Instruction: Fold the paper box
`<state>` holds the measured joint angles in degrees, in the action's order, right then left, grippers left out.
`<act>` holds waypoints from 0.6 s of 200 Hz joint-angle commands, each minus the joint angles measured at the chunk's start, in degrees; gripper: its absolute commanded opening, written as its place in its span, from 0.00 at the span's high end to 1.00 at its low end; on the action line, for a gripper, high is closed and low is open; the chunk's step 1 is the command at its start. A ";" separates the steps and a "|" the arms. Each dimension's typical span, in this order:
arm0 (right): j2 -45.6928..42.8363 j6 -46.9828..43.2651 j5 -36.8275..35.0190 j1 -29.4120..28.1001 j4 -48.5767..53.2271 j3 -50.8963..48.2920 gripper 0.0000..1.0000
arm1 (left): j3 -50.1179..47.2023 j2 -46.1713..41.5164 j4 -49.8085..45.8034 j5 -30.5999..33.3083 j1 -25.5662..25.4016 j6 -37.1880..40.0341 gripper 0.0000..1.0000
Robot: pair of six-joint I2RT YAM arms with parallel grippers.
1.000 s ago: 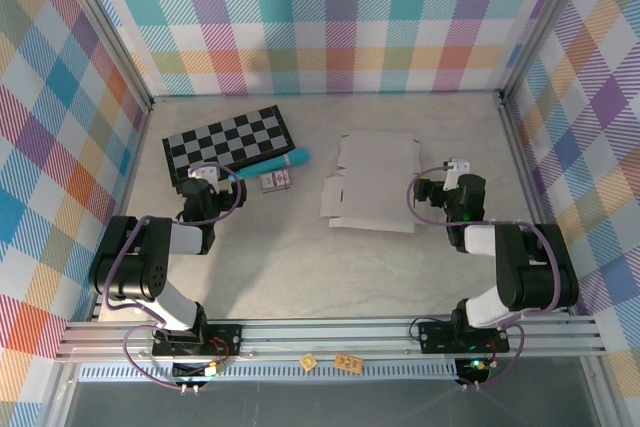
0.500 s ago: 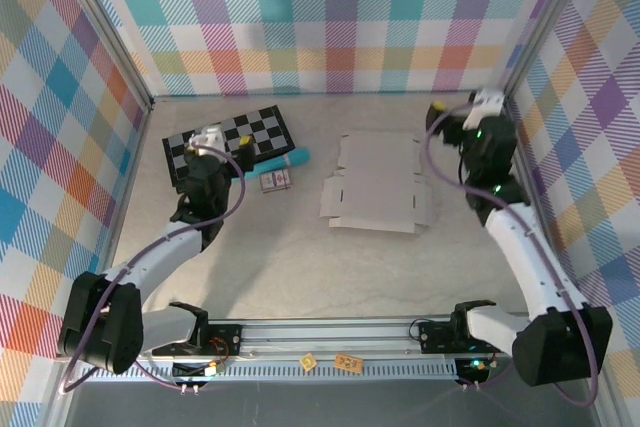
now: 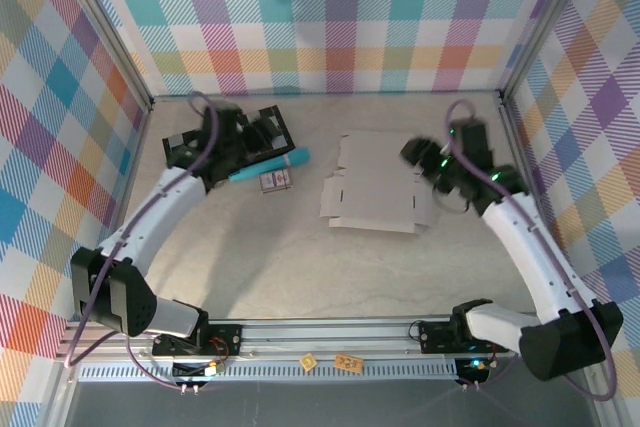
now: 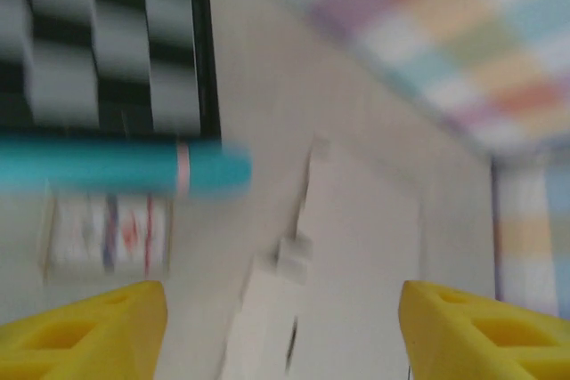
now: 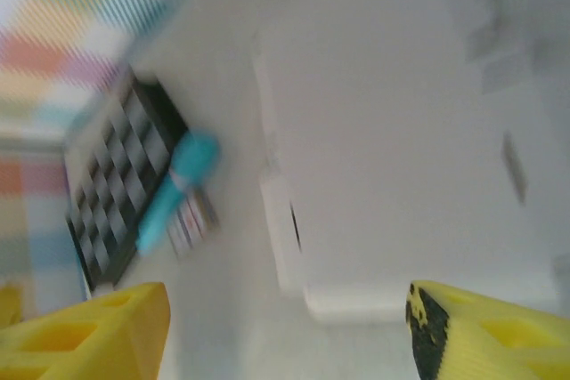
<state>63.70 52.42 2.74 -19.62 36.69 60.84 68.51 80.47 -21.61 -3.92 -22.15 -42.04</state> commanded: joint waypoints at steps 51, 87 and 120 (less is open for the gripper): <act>-5.82 35.63 2.59 -9.32 -33.97 -34.50 0.35 | -18.48 -4.57 13.14 -7.26 -15.80 -2.50 0.46; -2.99 41.13 -0.13 -9.74 -44.63 -41.68 0.40 | -22.32 -6.69 15.33 -6.95 -16.50 -3.15 0.47; 1.73 42.33 -2.30 -9.74 -54.32 -44.46 0.43 | -22.86 -6.75 15.01 -7.76 -16.52 -2.31 0.48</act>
<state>62.74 90.98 2.98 -28.95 -6.31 17.52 46.52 74.87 -8.62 -10.55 -38.24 -44.36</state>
